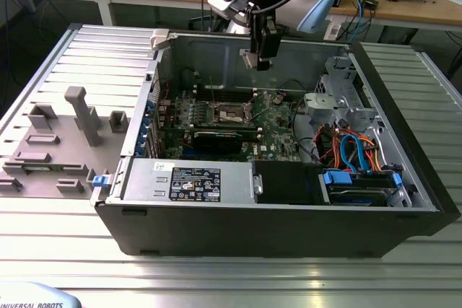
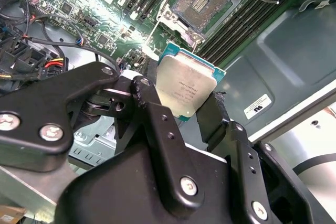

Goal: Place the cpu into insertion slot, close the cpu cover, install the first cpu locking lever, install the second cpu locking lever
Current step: 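Place the cpu into insertion slot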

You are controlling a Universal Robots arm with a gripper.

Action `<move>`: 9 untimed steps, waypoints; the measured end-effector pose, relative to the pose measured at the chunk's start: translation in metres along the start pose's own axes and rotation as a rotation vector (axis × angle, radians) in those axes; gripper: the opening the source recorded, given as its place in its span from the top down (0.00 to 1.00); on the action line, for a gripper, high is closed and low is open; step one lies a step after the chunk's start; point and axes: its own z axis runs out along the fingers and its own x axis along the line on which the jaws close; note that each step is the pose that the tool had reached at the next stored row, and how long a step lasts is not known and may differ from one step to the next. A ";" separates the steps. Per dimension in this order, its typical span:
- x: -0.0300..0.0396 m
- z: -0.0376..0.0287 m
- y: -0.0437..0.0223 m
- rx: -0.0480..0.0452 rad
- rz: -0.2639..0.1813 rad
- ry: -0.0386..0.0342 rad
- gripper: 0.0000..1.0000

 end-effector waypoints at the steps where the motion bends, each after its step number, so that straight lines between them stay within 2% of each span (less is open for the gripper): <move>1: 0.0000 0.0001 -0.0001 0.0000 0.000 0.0000 0.46; 9: 0.0002 0.0011 -0.0012 0.0000 0.000 0.0001 0.46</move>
